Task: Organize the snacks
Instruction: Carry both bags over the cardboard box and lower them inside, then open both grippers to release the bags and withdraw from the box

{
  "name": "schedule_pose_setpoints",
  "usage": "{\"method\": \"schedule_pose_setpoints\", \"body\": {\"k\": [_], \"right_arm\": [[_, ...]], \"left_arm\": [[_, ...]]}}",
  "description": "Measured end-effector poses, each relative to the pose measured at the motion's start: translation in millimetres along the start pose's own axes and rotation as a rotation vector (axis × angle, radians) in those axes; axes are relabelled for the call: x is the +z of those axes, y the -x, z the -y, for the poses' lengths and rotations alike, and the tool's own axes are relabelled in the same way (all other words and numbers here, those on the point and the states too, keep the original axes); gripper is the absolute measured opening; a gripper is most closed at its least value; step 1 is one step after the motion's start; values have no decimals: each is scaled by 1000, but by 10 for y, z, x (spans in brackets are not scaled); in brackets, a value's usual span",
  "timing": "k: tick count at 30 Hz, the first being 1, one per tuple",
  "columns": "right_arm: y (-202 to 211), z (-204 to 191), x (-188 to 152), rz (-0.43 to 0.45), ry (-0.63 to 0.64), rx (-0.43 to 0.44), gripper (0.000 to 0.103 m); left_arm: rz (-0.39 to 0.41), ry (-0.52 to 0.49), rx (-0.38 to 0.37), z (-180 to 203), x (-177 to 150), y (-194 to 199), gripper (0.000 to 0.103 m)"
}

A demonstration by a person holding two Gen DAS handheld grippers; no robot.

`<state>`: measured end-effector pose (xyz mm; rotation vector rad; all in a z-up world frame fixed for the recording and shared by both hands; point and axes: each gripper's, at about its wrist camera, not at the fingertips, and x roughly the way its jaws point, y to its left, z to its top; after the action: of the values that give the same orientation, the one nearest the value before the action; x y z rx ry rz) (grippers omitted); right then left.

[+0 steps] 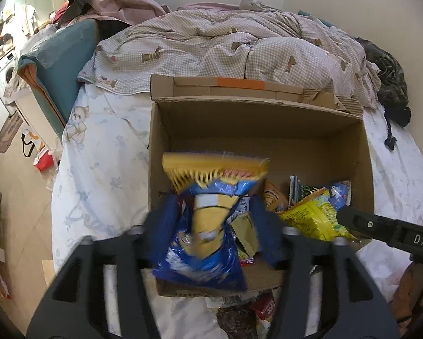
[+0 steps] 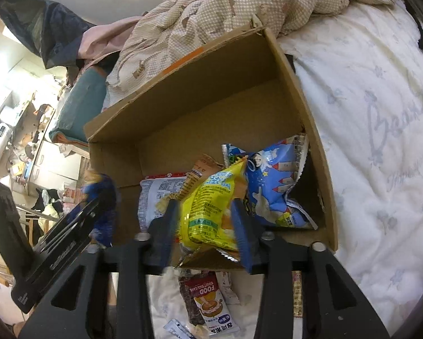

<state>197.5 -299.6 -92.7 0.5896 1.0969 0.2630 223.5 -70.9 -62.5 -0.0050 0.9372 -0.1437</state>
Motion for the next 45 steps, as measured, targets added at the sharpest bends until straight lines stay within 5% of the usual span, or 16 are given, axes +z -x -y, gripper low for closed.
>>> {"method": "schedule_pose_setpoints", "body": {"k": [2,3,28,45], "right_arm": [[27,24,1,17,-15,1,71],[46,29,7,29,-18,4,72],[245,-70,-164,34,39,-9,72],[590,212,-499,35,-74,-24,72]], "left_arm": [[12,5,-3,5,-2,34,90],[21,9,-10,3,-3,54,90],[72,42,-5,-208,-138,504,91],[-14,146,-28,-382,-590,707,102]]}}
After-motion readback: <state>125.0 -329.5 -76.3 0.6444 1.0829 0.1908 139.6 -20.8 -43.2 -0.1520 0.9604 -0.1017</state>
